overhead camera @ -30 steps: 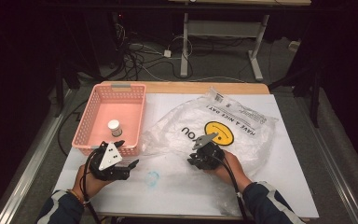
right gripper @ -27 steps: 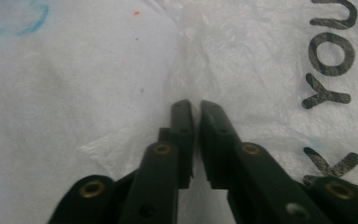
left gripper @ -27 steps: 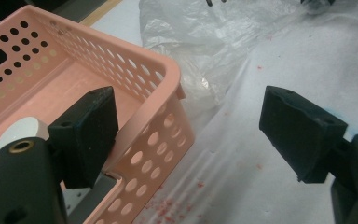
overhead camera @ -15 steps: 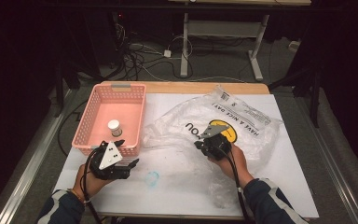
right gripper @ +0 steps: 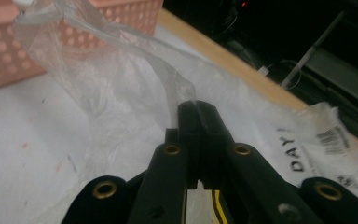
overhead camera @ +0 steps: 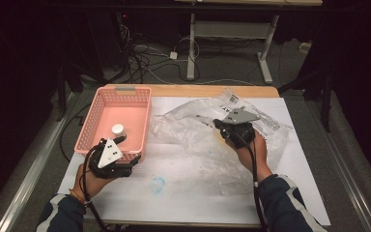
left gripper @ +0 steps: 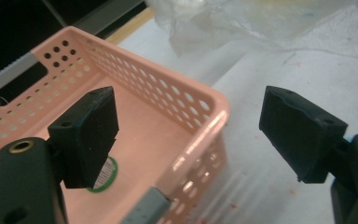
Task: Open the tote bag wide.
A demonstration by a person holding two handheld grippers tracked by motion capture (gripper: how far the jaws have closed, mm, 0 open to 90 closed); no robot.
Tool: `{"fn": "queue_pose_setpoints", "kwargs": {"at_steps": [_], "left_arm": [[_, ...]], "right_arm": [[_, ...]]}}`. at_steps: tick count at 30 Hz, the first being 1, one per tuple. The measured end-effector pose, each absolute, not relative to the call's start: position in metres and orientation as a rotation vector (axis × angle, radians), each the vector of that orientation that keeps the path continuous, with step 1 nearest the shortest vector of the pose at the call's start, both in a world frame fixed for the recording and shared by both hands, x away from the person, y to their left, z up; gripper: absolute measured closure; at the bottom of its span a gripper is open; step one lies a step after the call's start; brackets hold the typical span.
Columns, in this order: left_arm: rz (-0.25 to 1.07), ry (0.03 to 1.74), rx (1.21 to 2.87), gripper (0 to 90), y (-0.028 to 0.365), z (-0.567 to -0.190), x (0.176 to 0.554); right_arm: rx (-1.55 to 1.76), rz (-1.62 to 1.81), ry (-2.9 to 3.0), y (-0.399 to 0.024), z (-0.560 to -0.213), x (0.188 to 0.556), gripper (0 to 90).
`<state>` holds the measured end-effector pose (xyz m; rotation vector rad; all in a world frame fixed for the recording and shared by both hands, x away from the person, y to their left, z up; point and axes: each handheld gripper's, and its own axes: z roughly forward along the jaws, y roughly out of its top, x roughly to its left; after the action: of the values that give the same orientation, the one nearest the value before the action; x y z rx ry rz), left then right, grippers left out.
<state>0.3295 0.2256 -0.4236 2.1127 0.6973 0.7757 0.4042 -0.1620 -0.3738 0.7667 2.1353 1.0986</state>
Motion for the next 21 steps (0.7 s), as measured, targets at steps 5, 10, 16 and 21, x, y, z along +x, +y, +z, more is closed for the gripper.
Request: {"fn": "queue_pose_setpoints", "kwargs": {"at_steps": [5,10,16,21], "left_arm": [[0.78,0.774,2.078,19.1,0.235,-0.409,0.343],[0.786,0.824,2.095,18.8,0.241,-0.402,0.365],[0.743,0.897,2.185,18.8,0.245,-0.398,0.402],[0.679,0.971,2.259,18.8,0.251,-0.4,0.43]], "right_arm": [[0.771,1.177,1.996,-0.166,-0.354,0.402,90.0],[0.768,1.18,1.953,-0.167,-0.35,0.401,90.0],[0.77,1.202,1.934,-0.168,-0.348,0.401,90.0],[0.764,1.201,1.94,-0.169,-0.348,0.399,90.0]]}}
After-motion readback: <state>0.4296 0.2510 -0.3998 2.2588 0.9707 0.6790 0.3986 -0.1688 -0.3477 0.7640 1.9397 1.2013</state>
